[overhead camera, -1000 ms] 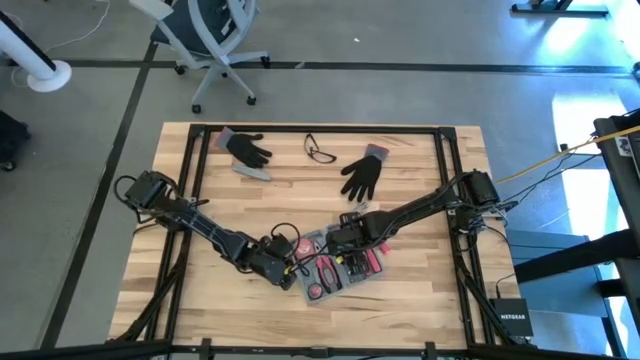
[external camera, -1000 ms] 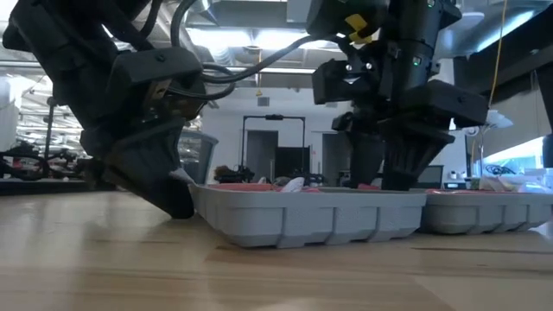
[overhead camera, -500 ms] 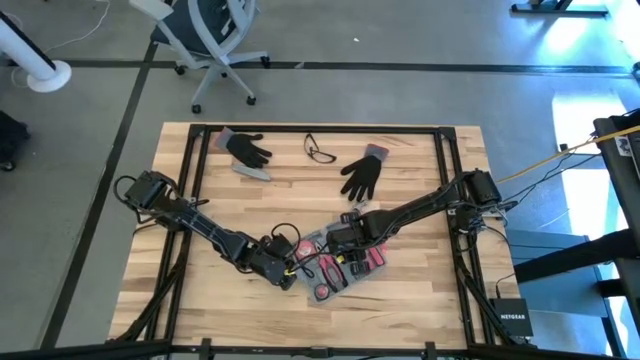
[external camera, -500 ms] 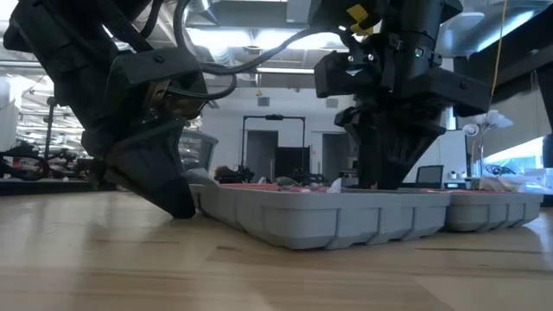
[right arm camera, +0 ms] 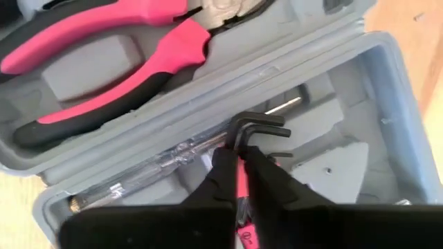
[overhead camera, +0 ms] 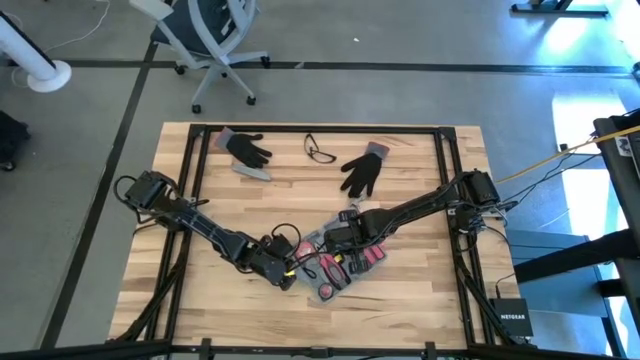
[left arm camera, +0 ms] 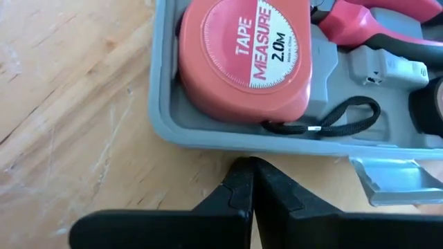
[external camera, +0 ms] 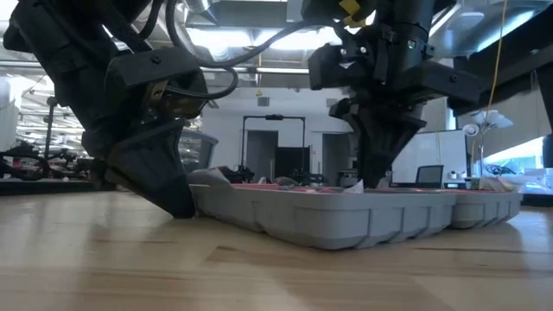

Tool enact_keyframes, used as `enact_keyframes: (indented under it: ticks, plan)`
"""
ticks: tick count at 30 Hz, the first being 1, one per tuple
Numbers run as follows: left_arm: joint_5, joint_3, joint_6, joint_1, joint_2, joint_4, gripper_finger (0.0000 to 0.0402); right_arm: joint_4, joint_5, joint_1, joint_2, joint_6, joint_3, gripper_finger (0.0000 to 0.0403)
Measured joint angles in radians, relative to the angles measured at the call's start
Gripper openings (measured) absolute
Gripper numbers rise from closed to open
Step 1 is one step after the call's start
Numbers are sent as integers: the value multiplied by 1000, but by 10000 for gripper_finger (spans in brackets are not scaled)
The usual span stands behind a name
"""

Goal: Prefit tool cases

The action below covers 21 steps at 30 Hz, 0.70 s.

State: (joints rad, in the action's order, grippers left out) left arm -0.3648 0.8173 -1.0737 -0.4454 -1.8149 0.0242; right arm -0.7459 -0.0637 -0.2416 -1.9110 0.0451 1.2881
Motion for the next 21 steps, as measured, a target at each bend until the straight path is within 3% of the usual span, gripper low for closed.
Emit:
enact_keyframes:
  ticks: [12,21]
  plan:
    - [-3,-1,9,0,4,-6,0,-125,8,0,17,29,36,1]
    - [-7,-4,128,-5,53,55,0,-212,16,0,31,30,146,1]
